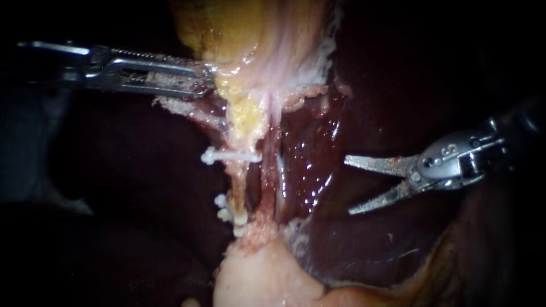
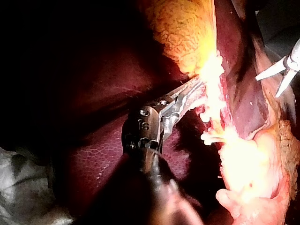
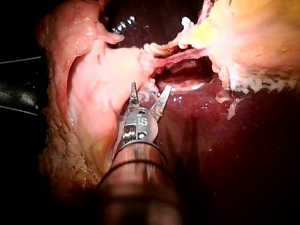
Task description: Go to the cutting position left tube
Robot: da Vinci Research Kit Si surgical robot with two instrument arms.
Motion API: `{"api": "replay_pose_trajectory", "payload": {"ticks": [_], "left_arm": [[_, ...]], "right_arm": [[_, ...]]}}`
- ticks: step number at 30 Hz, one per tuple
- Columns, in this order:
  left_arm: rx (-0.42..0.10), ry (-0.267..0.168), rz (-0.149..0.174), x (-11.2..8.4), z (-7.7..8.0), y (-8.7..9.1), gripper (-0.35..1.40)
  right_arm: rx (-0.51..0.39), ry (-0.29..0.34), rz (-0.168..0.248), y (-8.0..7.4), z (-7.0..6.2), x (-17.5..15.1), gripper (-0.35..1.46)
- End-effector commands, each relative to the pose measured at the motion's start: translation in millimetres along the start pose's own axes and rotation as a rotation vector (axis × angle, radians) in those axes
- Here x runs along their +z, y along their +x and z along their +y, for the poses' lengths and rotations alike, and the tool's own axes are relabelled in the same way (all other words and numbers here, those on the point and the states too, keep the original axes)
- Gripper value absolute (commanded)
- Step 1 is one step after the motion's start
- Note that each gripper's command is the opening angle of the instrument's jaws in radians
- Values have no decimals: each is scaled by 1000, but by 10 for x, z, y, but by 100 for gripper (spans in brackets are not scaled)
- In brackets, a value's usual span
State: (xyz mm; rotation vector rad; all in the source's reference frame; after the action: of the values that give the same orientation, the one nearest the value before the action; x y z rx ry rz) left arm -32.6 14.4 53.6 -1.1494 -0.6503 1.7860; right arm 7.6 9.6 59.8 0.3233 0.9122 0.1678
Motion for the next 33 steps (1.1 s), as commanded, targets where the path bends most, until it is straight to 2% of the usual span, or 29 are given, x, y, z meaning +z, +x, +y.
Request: {"api": "replay_pose_trajectory", "payload": {"ticks": [1, 6, 10, 14, 19, 23, 27, 33], "left_arm": [[-1, -2, -1, -3, 2, 2, -35], [-12, -14, -10, -26, 13, 18, -35], [-18, -10, 11, -53, 20, 35, -35], [-16, -3, 20, -72, 21, 40, -35], [-16, -1, 21, -71, 21, 39, -35], [-16, 1, 22, -69, 22, 38, -35], [-16, 2, 23, -68, 23, 38, -35], [-16, 5, 24, -65, 24, 36, -35]], "right_arm": [[0, 0, 0, 0, 0, 0, 145], [0, 0, 0, 1, 0, 1, 145], [1, -1, 0, 1, 0, 1, 145], [2, 5, 2, 3, 0, 2, 145], [3, 31, 13, 13, -6, 10, 145], [5, 61, 34, 27, -13, 22, 145], [7, 83, 54, 40, -21, 42, 145], [32, 112, 63, 48, -27, 76, 145]]}}
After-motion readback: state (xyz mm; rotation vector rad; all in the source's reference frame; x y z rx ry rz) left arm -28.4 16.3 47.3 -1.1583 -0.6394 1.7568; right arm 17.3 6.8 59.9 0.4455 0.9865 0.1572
